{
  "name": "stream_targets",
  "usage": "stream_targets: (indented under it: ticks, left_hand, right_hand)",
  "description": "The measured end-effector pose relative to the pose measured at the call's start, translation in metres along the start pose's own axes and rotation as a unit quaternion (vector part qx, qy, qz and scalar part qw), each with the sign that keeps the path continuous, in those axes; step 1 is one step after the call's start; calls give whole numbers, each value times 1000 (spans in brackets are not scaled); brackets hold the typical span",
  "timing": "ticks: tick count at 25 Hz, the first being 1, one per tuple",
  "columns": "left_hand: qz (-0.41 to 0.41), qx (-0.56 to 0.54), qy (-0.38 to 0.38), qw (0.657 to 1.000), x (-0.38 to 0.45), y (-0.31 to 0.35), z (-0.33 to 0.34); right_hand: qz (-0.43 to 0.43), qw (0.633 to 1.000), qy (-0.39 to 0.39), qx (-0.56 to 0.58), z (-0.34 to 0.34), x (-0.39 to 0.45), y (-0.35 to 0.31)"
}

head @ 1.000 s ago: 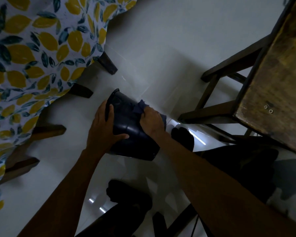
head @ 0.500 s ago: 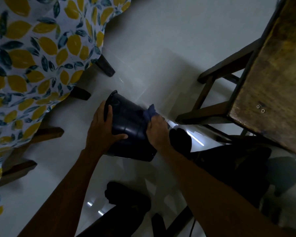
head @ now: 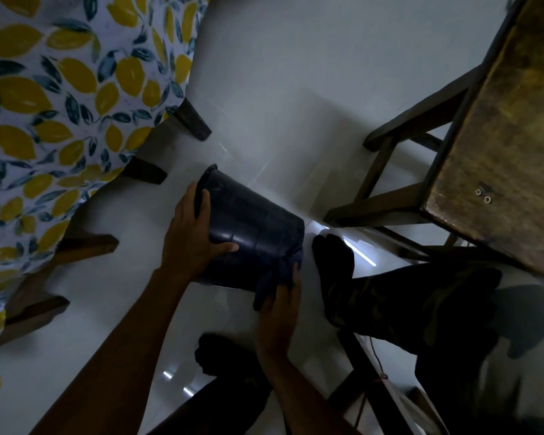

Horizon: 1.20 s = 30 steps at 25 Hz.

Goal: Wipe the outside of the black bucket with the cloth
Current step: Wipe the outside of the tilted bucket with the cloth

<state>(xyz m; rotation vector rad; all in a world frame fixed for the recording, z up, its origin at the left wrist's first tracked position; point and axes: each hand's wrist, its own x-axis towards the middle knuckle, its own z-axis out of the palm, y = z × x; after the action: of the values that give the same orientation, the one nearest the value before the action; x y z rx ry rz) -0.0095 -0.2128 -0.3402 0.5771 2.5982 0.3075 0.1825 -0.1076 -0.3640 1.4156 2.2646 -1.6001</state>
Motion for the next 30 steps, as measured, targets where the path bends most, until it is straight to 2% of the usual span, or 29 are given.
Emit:
stream_targets:
  ticks: [1, 3, 5, 7, 8, 10, 13, 15, 17, 19, 21, 24, 26, 30]
  left_hand:
    - [1, 2, 4, 1000, 0, 0, 0]
    - [-3, 12, 5, 1000, 1, 0, 1]
    - [-2, 19, 6, 1000, 3, -1, 1]
    - [3, 21, 8, 1000, 2, -2, 2]
    - [2, 19, 8, 1000, 1, -2, 3]
    - [-5, 14, 6, 1000, -3, -3, 3]
    - [-14, -6, 6, 1000, 0, 2, -3]
    - [-36, -62, 15, 997, 1, 13, -10]
    - [-125, -187, 29, 974, 11, 29, -21]
    - [-248, -280, 51, 926, 29, 40, -35]
    - [-291, -286, 83, 909, 41, 44, -47]
    - [-244, -297, 141, 912, 36, 40, -53]
    - [-215, -343, 145, 903, 21, 28, -52]
    - [-203, -300, 84, 928, -11, -11, -34]
  right_hand:
    - [36, 999, 23, 10, 1, 12, -2]
    - [-23, 997, 61, -34, -10, 39, 0]
    - [-100, 989, 68, -83, -22, 69, -4]
    - [-139, 970, 76, -186, -18, 107, -14]
    - [-126, 962, 65, -234, -10, 124, -21]
    - [-62, 958, -21, -280, 3, 151, -38]
    - [-14, 969, -104, -223, 7, 171, -44]
    - [-72, 983, -85, -147, 2, 166, -40]
    - [-101, 988, -73, -95, -2, 159, -37]
    - [-81, 991, -81, -62, -8, 155, -41]
    - [-54, 993, -84, -57, -15, 152, -43]
    - [-74, 994, -63, -55, -27, 147, -47]
    - [-105, 990, -53, -72, -32, 147, -50]
    - [-155, 956, -144, -205, -36, 142, -69]
